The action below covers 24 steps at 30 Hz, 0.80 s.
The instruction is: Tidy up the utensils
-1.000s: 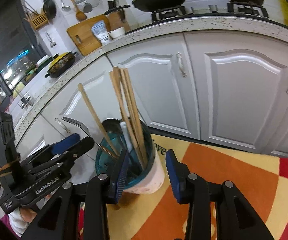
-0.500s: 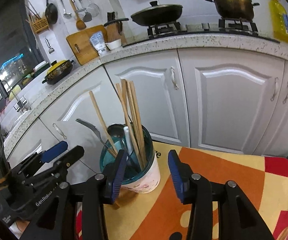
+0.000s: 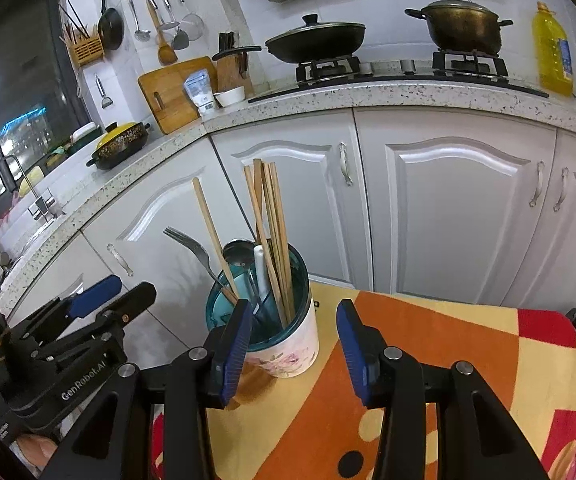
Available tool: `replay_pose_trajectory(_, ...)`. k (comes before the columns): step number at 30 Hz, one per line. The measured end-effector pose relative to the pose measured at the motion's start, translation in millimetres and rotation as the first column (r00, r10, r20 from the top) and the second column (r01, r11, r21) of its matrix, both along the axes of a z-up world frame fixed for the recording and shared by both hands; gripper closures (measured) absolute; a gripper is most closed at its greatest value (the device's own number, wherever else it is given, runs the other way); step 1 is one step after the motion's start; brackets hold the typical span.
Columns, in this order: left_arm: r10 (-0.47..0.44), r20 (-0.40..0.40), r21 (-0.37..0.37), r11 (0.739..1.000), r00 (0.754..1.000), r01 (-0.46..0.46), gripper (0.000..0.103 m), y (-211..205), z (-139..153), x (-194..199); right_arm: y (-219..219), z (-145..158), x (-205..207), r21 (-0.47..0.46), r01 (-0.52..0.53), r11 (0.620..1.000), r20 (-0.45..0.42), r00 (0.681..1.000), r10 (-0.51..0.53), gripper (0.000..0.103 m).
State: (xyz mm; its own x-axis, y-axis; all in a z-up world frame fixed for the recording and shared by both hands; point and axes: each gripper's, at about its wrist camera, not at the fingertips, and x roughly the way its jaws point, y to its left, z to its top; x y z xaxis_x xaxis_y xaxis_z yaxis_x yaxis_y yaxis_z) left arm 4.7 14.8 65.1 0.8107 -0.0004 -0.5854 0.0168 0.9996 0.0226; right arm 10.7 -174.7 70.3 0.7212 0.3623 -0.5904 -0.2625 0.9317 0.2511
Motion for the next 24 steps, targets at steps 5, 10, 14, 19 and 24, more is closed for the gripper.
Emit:
replay_pose_trajectory(5,0.005,0.003,-0.001,1.0,1.0,-0.005,0.055,-0.4,3.5,-2.4,1.3,2.6,-5.2,-0.006,0.0,1.0,0.011,1.0,0.0,0.061)
replay_pose_trajectory(10,0.008,0.013,-0.003,1.0,1.0,-0.008,0.055,-0.9,6.4,-5.0,1.2,5.3,-6.8,-0.006,0.01,1.0,0.024,1.0,-0.01,0.061)
replay_pose_trajectory(14,0.015,0.033,-0.008,1.0,0.999,-0.014,0.055,-1.3,11.1,-8.2,2.7,6.7,-7.7,-0.011,0.01,1.0,0.032,0.999,-0.009,0.06)
replay_pose_trajectory(19,0.022,0.049,0.002,1.0,0.999,-0.022,0.055,-0.4,14.9,-10.7,6.3,7.0,-8.8,-0.018,0.009,1.0,0.037,0.999,-0.008,0.059)
replay_pose_trajectory(24,0.029,0.05,0.0,1.0,0.998,-0.029,0.055,0.1,14.9,-12.1,8.8,7.5,-9.8,-0.028,0.005,1.0,0.044,0.999,-0.004,0.059)
